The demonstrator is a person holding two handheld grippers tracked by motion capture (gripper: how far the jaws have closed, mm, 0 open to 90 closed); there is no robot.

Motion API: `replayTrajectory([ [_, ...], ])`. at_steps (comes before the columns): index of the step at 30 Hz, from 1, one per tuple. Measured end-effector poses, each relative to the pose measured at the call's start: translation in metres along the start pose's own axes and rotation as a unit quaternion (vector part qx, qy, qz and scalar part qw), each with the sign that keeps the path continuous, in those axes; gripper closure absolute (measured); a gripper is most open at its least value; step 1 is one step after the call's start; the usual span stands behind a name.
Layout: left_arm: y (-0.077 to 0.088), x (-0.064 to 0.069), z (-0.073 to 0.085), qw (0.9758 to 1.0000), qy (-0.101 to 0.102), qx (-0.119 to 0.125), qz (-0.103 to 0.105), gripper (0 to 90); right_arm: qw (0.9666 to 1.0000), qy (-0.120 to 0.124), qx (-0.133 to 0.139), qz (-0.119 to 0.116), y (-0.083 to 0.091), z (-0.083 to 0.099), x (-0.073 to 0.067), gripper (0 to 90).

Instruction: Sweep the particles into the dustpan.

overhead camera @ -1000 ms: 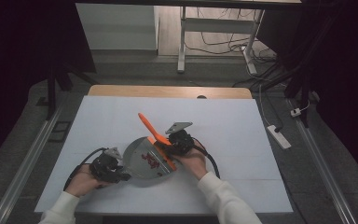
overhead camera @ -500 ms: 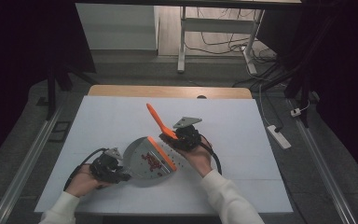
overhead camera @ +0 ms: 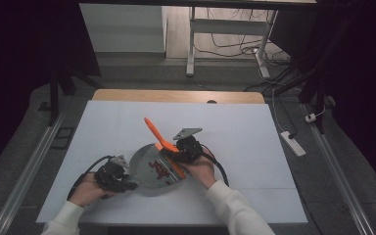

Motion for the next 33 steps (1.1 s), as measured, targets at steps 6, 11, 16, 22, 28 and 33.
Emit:
replayTrajectory([
  [6, 0.0, 0.0, 0.0, 1.0, -0.001, 0.0, 0.001, 61.6, 0.9992, 0.019, 0.035, -0.001, 0.019, -0.015, -0.009, 69.9],
  [11, 0.001, 0.0, 0.0, 1.0, -0.001, 0.005, 0.001, 61.6, 0.9987, -0.003, 0.04, 0.031, 0.035, -0.01, 0.014, 69.8],
  [16, 0.002, 0.0, 0.001, 1.0, -0.001, 0.007, 0.004, 61.6, 0.9975, -0.021, 0.048, 0.047, 0.055, -0.001, 0.027, 69.8],
  [22, 0.005, 0.002, 0.005, 0.9999, -0.009, 0.006, 0.007, 61.7, 0.9963, -0.042, 0.038, 0.065, 0.068, 0.019, 0.037, 69.8],
  [28, 0.008, 0.006, 0.013, 0.9997, -0.018, 0.005, 0.014, 61.6, 0.9957, -0.056, 0.025, 0.069, 0.068, 0.034, 0.039, 69.8],
  [33, 0.009, 0.012, 0.015, 0.9992, -0.034, 0.003, 0.02, 61.6, 0.995, -0.066, 0.014, 0.073, 0.071, 0.051, 0.035, 69.8],
])
Point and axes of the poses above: each handheld gripper's, and its own axes: y roughly backward along the jaws, z roughly out of its underside, x roughly to its right, the point moved 7 cm from there along -y, roughly forward along the jaws, and after that the axes turned 7 degrees about -x, right-handed, at the moved point
